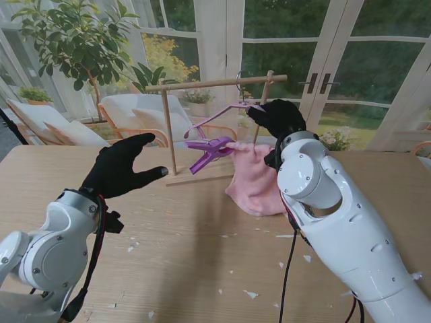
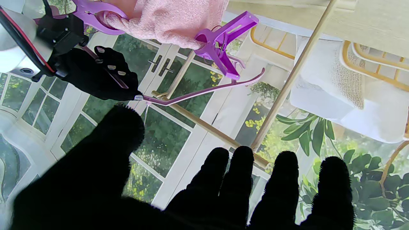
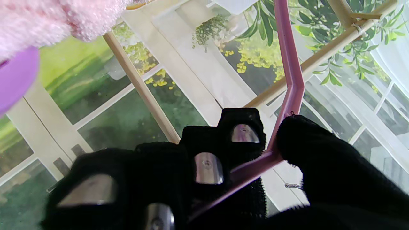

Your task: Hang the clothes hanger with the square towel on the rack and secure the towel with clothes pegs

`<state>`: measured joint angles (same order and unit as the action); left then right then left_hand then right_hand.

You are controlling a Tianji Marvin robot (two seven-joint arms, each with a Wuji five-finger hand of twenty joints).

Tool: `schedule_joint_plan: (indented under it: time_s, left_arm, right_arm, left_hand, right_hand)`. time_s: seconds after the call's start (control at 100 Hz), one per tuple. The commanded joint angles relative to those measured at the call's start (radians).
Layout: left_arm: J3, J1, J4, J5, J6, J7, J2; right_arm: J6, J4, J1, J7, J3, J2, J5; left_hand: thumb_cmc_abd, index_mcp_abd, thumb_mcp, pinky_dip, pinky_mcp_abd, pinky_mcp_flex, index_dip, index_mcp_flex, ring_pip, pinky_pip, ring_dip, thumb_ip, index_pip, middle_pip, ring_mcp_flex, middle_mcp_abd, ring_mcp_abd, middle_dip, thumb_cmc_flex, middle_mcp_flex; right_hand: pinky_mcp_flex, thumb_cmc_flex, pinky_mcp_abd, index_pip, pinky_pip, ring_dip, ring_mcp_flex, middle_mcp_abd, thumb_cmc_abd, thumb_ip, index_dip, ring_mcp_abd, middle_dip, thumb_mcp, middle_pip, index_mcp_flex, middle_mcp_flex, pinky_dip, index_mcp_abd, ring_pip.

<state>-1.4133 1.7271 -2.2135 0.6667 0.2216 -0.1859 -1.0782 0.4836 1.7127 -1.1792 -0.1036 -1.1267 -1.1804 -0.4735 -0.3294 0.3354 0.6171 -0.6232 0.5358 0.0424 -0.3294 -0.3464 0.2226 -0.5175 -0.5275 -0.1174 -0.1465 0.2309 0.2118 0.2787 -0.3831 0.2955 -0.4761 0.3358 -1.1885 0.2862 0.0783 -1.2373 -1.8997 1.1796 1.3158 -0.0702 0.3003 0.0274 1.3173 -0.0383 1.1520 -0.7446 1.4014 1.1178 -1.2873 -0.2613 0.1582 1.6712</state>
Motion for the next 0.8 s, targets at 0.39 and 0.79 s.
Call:
schedule_joint_plan:
  time_s: [0.39,0.79]
  left_arm:
    - [0.002,0.006,0.011,-0.064,-0.009,-0.021,-0.004]
    - [0.006,0.039,0.018,-0.073,-0.032,0.014,-0.009]
  right_arm:
    - [-0.045,-0.186,0.144,0.006,0.050,-0.029,0.095]
    - [-0.088,-0.339,0.232,-0.026,0.105,-0.064,0.193]
  left_hand:
    - [-0.009,-0.037,0.022,-0.011,-0.033,0.004,0.011,-0.015,-0.052,0.119,0.004,0.028,0.032,-0.029,-0.041,0.001,0.034,-0.021,0.008,-0.027]
    - [0.000,-0.051,0.000,-0.052,-0.037,-0.015,0.012,-0.010,-0.078,0.234,0.011,0.034,0.023,-0.032,-0.052,-0.004,0.040,-0.024,-0.004,-0.034]
  right_hand:
    - [-0.065,0.005,-0.186,-0.014,-0.194,0.059,-0.001,0.025,-0.102,-0.105,0.024,-0.081,0.008,-0.092,0.050,0.117,-0.109,-0.995,0.051,0.165]
    - [-0.065,0.003,-0.183,-0.014,-0.194,0.058,-0.001,0.025,-0.101,-0.100,0.025,-0.077,0.009,-0.095,0.050,0.117,-0.110,-0.996,0.053,0.165]
